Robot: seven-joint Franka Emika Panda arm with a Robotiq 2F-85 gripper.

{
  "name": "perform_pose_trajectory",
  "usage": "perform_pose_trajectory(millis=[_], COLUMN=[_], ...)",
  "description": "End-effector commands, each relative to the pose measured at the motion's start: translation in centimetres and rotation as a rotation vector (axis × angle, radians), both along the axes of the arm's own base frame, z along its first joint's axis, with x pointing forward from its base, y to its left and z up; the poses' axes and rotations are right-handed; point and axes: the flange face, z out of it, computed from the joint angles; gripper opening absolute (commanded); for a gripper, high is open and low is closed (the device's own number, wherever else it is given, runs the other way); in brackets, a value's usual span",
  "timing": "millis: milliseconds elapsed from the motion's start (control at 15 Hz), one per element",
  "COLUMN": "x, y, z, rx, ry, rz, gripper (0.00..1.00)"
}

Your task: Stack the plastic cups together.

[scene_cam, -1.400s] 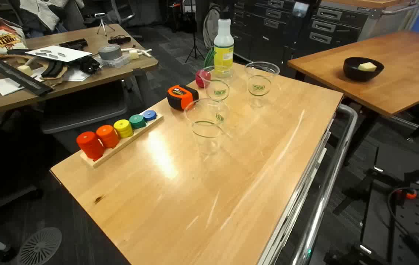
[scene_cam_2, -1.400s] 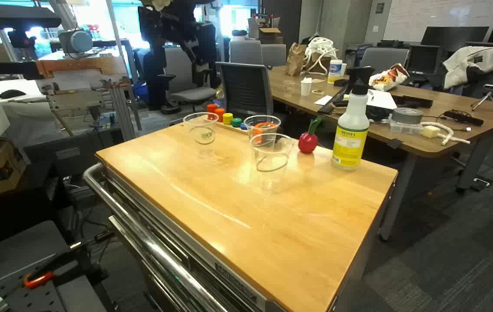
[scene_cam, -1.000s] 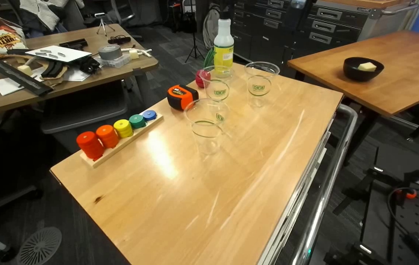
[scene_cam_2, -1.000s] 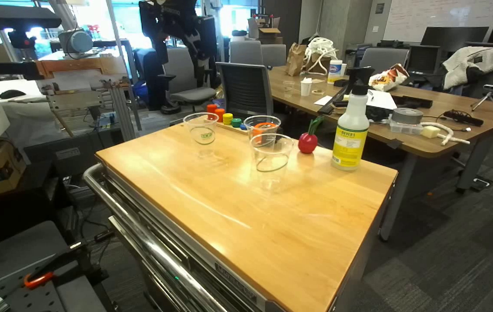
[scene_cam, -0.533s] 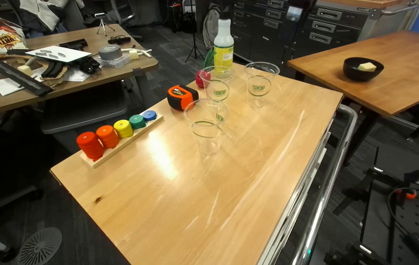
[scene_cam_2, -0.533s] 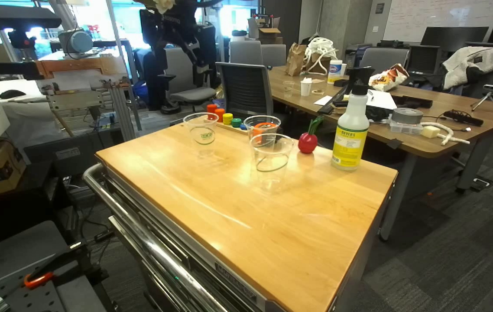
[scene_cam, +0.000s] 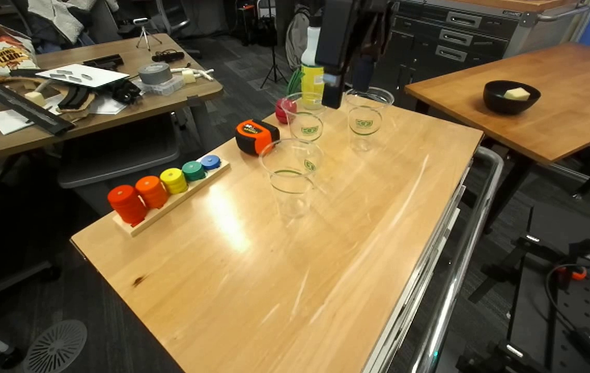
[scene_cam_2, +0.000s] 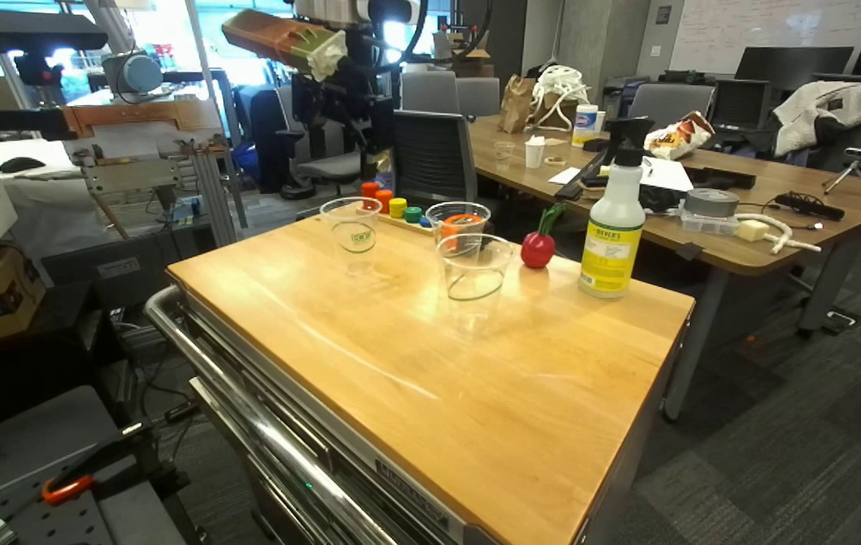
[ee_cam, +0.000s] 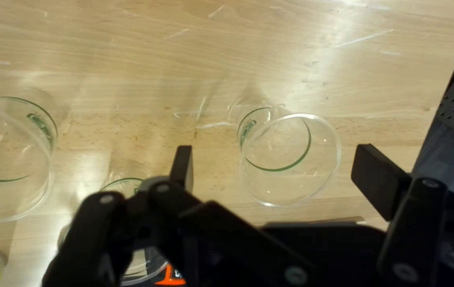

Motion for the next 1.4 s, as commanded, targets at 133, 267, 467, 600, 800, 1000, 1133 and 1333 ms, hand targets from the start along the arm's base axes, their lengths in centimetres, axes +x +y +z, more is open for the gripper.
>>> perform_pose_trajectory(millis=[133, 267, 467, 600, 800, 1000, 1133, 1333], x=[4.7, 5.5, 6.7, 7.2, 7.9, 7.9, 7.7, 7.2], y=[1.4, 1.8, 2.5, 2.9, 3.1, 3.1, 3.1, 2.9], z=[-4.2, -5.6, -7.3, -7.9, -8.3, -8.0, -7.6, -7.4], rx=[-0.129, -0.158, -0.146, -0.139, -0.133, -0.117, -0.088, -0.03], ry=[0.05, 0.074, 0.101, 0.11, 0.108, 0.116, 0.131, 0.158], rz=[-0.099, -0.116, -0.129, -0.13, -0.148, -0.165, -0.177, -0.202], gripper=[1.0, 1.0, 1.0, 0.91, 0.58, 0.35, 0.19, 0.0])
